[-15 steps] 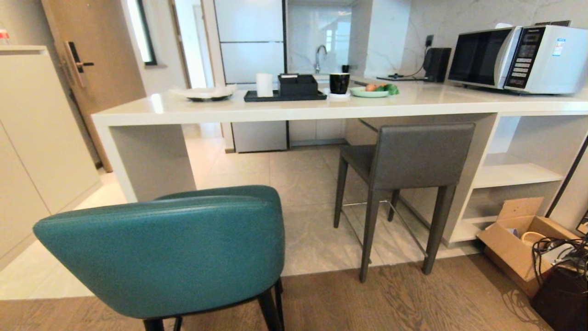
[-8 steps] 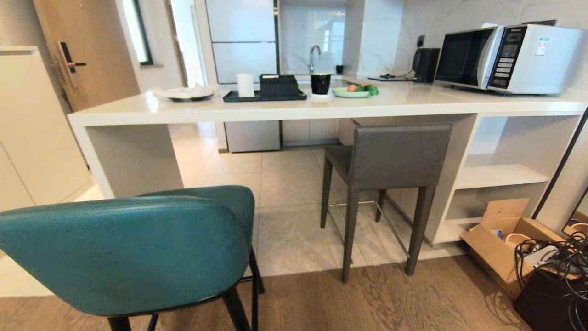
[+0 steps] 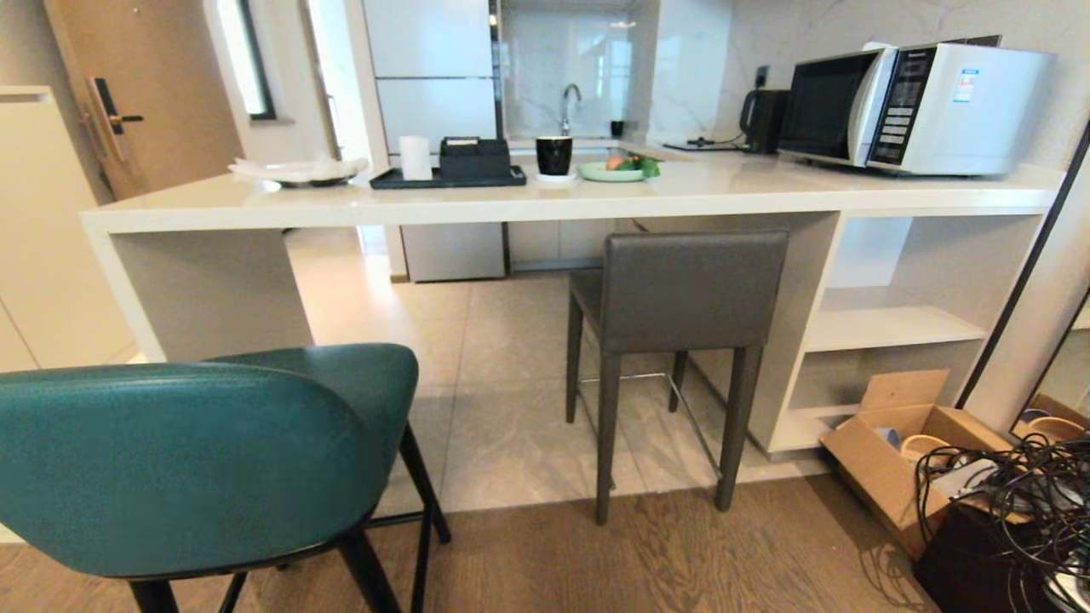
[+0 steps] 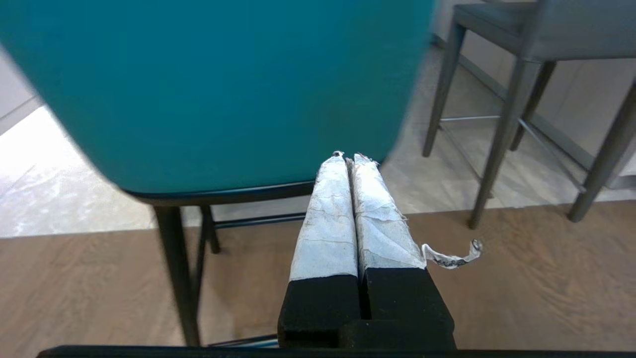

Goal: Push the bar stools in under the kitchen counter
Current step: Pull the gray chair out from under the dining table

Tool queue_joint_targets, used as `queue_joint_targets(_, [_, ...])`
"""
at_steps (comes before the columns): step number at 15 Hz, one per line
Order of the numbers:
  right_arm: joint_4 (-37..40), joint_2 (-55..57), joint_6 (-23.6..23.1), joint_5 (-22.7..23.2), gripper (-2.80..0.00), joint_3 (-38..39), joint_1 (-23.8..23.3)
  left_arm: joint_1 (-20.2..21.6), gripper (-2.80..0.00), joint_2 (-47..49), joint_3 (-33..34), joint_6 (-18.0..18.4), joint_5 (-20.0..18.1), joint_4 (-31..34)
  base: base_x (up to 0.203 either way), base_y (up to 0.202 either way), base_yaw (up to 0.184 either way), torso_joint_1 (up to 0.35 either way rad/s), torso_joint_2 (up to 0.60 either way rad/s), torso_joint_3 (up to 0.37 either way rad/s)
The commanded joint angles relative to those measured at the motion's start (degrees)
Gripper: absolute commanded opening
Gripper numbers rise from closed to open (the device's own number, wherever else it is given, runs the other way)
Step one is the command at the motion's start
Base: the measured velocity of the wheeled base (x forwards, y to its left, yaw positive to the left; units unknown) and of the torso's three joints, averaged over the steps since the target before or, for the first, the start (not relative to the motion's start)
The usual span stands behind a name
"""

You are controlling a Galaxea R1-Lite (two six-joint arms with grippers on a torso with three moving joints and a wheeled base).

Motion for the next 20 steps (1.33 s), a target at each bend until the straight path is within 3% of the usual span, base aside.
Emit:
queue_joint_targets(1, [0.1,0.0,0.0,0.0,-2.80,0.0,0.0,0.0,-2.80,0.1,0.0,0.0,0.0,0.0,0.000,-0.192,0.000,0.000,0.00,0.000])
queue_joint_targets(20, [0.1,0.0,0.0,0.0,-2.80,0.0,0.0,0.0,-2.80,0.1,0.1,-0.3,0.1,-0.5,0.000,-0.194,0.001,0.002,0.00,0.002])
